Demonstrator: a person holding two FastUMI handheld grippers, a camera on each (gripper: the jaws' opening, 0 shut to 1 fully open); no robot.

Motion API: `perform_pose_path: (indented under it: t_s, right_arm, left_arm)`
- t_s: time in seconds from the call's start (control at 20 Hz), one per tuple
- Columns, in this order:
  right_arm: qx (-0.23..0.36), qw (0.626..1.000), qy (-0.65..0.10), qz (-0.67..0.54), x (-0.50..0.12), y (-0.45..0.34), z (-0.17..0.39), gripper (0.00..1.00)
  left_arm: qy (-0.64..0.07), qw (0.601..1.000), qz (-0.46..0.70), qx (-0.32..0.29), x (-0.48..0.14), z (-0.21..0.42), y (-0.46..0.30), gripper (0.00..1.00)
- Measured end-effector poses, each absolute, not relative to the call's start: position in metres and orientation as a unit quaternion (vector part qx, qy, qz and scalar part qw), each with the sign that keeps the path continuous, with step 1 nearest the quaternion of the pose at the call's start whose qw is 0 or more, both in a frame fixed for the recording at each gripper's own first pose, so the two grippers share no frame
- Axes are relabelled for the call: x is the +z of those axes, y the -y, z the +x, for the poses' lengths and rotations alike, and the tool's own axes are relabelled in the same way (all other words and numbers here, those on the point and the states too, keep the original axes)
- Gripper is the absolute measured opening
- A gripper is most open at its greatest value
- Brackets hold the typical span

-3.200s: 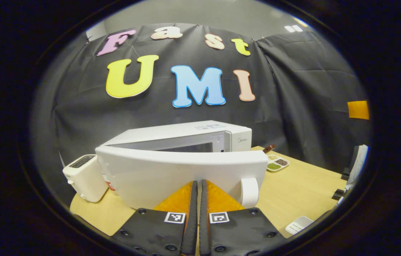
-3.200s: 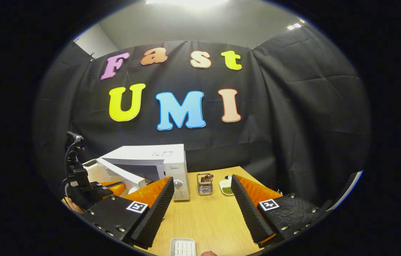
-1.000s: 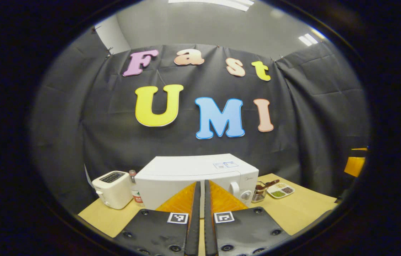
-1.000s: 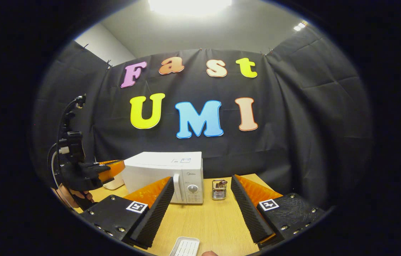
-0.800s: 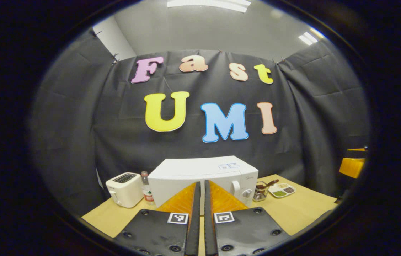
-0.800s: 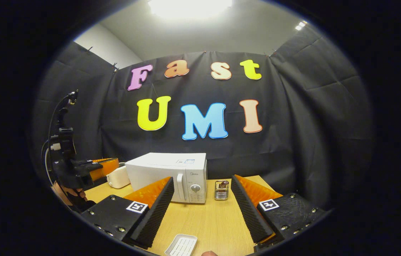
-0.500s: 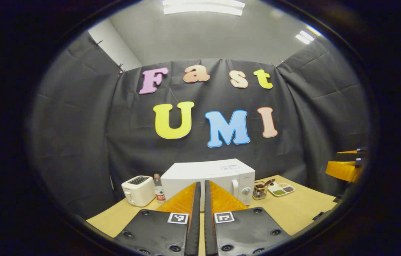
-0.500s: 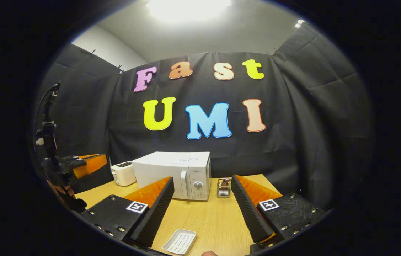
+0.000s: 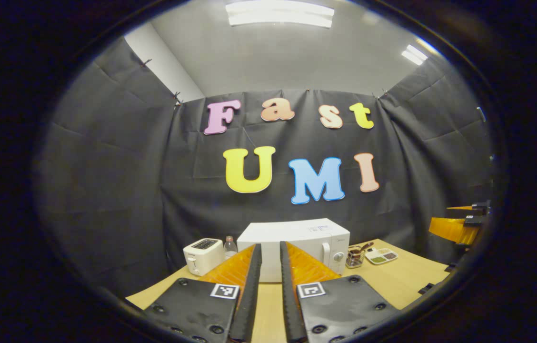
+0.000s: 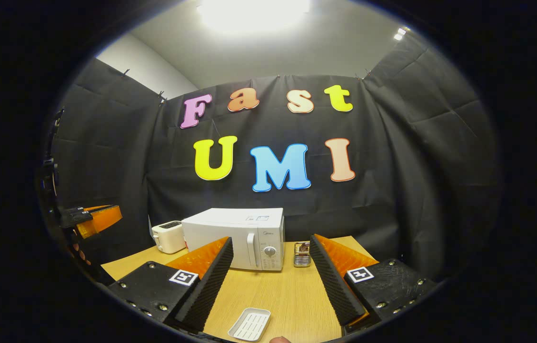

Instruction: Open the microwave oven with the left hand, put the food in, and close the microwave oven.

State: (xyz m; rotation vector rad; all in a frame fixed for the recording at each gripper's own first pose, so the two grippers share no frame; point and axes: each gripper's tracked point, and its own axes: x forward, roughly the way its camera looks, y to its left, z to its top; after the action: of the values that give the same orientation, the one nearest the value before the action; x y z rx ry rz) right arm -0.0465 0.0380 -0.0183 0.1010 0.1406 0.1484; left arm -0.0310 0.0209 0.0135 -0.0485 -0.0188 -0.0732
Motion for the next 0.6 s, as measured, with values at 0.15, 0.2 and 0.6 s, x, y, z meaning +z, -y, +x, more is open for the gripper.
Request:
perform_pose_path:
  t_s: [0.15,0.2,0.6]
  right_arm:
    - [0.072,0.994,-0.065,0.048,-0.013,-0.051,-0.049,0.98]
    - [0.072,0.994,-0.064,0.046,-0.011,-0.056,-0.050,0.98]
    - [0.080,0.995,-0.053,0.032,0.001,-0.081,-0.050,0.98]
  left_arm:
    - [0.004,0.999,-0.031,-0.042,0.007,-0.034,-0.034,0.74]
    - [0.004,0.999,-0.035,-0.042,0.006,-0.036,-0.039,0.85]
    - [0.013,0.999,-0.024,-0.021,0.006,-0.034,-0.070,0.96]
